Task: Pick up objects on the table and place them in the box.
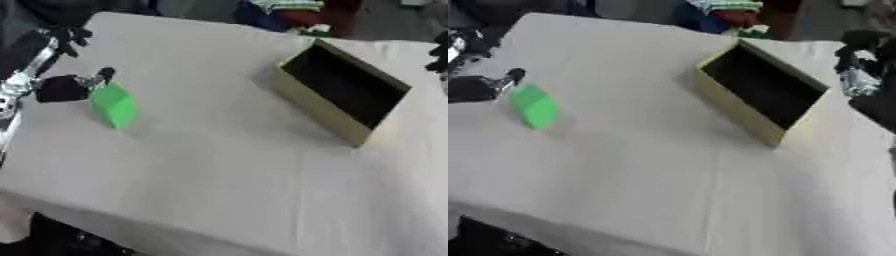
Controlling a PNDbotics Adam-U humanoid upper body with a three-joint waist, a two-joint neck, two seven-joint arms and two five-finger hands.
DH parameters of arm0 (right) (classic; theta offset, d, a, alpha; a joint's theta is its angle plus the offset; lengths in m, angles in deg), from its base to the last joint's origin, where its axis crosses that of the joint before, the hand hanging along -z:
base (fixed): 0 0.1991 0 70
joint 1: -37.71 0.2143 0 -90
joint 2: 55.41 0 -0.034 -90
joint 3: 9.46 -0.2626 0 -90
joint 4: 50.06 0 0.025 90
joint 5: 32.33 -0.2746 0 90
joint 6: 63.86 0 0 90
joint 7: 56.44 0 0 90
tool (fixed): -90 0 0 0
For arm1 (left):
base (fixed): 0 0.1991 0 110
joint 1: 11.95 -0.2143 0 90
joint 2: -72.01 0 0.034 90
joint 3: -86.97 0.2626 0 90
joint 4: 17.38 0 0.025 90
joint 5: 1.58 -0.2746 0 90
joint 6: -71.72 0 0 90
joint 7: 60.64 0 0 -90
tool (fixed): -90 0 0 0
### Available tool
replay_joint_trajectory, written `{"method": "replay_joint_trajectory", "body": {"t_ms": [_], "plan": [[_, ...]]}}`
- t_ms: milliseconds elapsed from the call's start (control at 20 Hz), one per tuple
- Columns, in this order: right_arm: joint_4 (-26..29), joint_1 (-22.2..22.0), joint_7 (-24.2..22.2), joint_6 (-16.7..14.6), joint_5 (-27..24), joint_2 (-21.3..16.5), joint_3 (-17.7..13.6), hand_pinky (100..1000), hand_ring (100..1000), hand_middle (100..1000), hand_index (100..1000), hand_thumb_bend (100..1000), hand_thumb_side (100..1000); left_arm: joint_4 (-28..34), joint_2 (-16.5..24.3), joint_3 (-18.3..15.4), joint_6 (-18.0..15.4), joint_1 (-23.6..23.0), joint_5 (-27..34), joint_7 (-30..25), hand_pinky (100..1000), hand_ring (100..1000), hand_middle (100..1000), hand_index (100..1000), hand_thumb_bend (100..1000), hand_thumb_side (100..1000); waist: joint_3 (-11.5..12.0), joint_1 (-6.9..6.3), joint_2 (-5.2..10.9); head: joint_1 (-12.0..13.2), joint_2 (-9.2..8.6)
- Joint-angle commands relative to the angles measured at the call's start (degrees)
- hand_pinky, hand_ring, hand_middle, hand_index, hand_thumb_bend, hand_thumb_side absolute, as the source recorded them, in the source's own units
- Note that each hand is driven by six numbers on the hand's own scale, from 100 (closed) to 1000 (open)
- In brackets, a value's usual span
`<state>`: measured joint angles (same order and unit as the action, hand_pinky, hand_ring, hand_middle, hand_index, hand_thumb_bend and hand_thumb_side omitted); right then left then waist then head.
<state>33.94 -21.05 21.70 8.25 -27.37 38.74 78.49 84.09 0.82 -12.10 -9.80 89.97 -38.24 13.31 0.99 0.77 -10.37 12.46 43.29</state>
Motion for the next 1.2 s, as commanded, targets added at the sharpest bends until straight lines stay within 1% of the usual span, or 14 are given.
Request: {"method": "replay_joint_trajectory", "body": {"t_ms": [50,250,400,450,600,800,850,950,1050,1200], "plan": [[0.7,0.7,-0.2,-0.1,0.0,-1.2,-0.1,635,871,588,792,100,392,-1.2,2.7,-0.1,-0.1,1.4,-0.7,-1.1,772,707,735,893,455,595,-0.1,-0.24,0.89,0.1,-0.3],[0.7,0.7,-0.3,0.0,0.1,-1.2,-0.1,636,871,589,792,100,391,-3.6,2.8,0.1,0.0,2.3,-1.6,-1.9,777,718,742,898,493,668,-0.1,-0.19,0.92,0.1,-0.22],[0.7,0.7,-0.3,0.0,0.1,-1.2,-0.1,636,871,589,792,100,391,-5.1,2.9,0.4,-0.1,2.9,-2.5,-2.4,779,721,745,899,500,675,-0.1,-0.2,0.91,0.1,-0.16],[0.7,0.6,-0.3,0.0,0.1,-1.2,-0.1,636,872,588,792,100,391,-5.6,2.9,0.5,-0.1,3.1,-2.7,-2.6,785,730,752,904,521,690,-0.1,-0.2,0.9,0.1,-0.15],[0.7,0.6,-0.4,0.0,0.2,-1.2,-0.1,636,872,588,792,100,391,-7.6,2.9,1.2,-0.3,3.9,-3.7,-3.7,786,734,754,904,531,696,-0.1,-0.22,0.89,0.2,-0.13],[0.7,0.6,-0.4,0.0,0.2,-1.2,-0.1,636,872,588,792,100,391,-8.9,2.8,1.5,-0.8,4.5,-4.1,-4.4,786,734,754,904,531,696,-0.1,-0.21,0.89,0.2,-0.13],[0.7,0.6,-0.4,0.0,0.2,-1.1,-0.1,636,872,588,793,100,391,-9.3,2.8,1.8,-0.9,4.7,-4.1,-4.5,783,732,749,899,527,717,-0.2,-0.21,0.9,0.2,-0.12],[0.7,0.6,-0.4,0.0,0.1,-1.1,-0.1,636,872,588,793,100,391,-10.6,2.6,2.4,-1.0,5.5,-4.1,-5.5,781,731,746,896,517,718,-0.2,-0.2,0.92,0.3,-0.08],[0.7,0.6,-0.5,0.0,0.1,-1.1,-0.1,636,872,588,793,100,390,-11.8,2.4,2.8,-1.2,6.1,-4.0,-6.2,778,726,740,891,475,742,-0.3,-0.17,0.93,0.3,-0.05],[0.6,0.6,-0.5,0.0,0.1,-1.1,-0.1,636,872,588,793,100,390,-13.2,2.1,3.2,-1.3,6.7,-3.8,-6.8,777,726,740,890,479,748,-0.3,-0.12,0.93,0.3,0.01]]}}
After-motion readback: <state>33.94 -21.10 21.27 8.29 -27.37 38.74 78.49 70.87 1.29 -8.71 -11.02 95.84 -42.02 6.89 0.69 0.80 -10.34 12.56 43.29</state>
